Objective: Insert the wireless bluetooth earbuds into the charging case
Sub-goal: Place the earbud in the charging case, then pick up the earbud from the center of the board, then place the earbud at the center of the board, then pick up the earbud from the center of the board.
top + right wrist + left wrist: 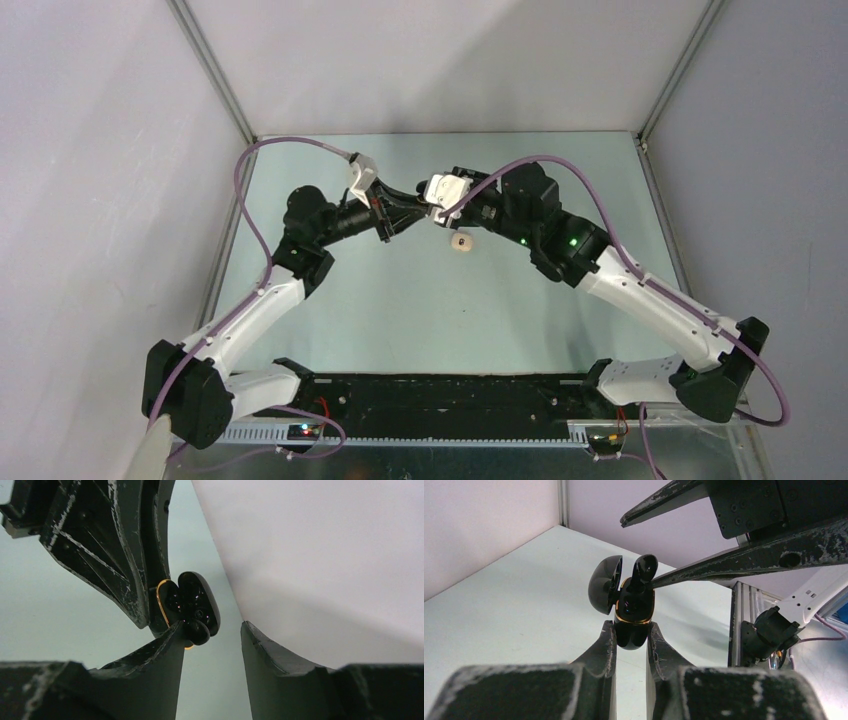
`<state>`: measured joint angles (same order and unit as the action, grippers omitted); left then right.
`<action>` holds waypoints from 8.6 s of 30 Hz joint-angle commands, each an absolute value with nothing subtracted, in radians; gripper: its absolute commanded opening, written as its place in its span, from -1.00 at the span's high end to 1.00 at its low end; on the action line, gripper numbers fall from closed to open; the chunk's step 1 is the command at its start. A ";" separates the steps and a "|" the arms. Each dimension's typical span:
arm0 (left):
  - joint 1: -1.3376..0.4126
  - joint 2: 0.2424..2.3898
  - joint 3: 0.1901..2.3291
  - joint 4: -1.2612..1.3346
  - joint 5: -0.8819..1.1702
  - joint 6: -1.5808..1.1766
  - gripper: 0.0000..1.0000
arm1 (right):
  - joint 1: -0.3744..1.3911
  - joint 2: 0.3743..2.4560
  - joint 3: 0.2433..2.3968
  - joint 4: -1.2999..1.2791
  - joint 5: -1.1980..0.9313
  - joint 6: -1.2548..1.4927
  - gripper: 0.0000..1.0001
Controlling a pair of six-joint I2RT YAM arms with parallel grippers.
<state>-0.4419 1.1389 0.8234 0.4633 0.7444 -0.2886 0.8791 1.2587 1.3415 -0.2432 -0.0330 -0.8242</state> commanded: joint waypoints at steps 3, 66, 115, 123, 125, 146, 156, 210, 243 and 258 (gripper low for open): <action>-0.436 1.121 0.836 0.551 0.762 -0.248 1.00 | 0.864 1.290 1.408 -0.321 -0.131 -0.736 -0.02; -0.406 1.127 0.819 0.527 0.922 -0.003 1.00 | 0.485 1.536 1.926 -0.838 -0.744 -0.228 -0.27; -0.326 1.123 1.022 0.041 0.799 -0.006 1.00 | 0.008 1.670 1.373 -0.889 -0.277 -0.233 0.05; -0.317 1.139 1.022 0.028 0.794 -0.004 1.00 | 0.008 1.733 1.308 -0.853 -0.236 -0.148 0.06; -0.314 1.148 1.030 0.021 0.795 -0.005 1.00 | 0.008 1.754 1.307 -0.850 -0.209 -0.133 0.10; -0.300 1.176 1.083 -0.067 0.763 0.044 1.00 | 0.027 1.930 1.344 -0.791 -0.166 -0.092 0.32; -0.298 1.176 1.083 -0.071 0.757 0.047 1.00 | 0.033 1.942 1.359 -0.772 -0.263 -0.126 0.95; -0.292 1.093 1.020 -0.085 0.782 0.069 1.00 | 0.424 1.732 1.200 -0.658 -0.551 -1.020 0.07; -0.275 1.024 0.967 -0.100 0.749 0.006 1.00 | 0.693 1.906 1.379 -0.722 -0.266 -0.627 0.37; -0.275 1.022 0.974 -0.108 0.742 0.025 1.00 | 0.697 1.910 1.381 -0.752 -0.239 -0.719 0.39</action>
<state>-0.2810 1.0451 0.9615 -0.1226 0.7525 0.0246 0.6914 1.9060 1.3487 -0.7372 -0.2554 -0.6933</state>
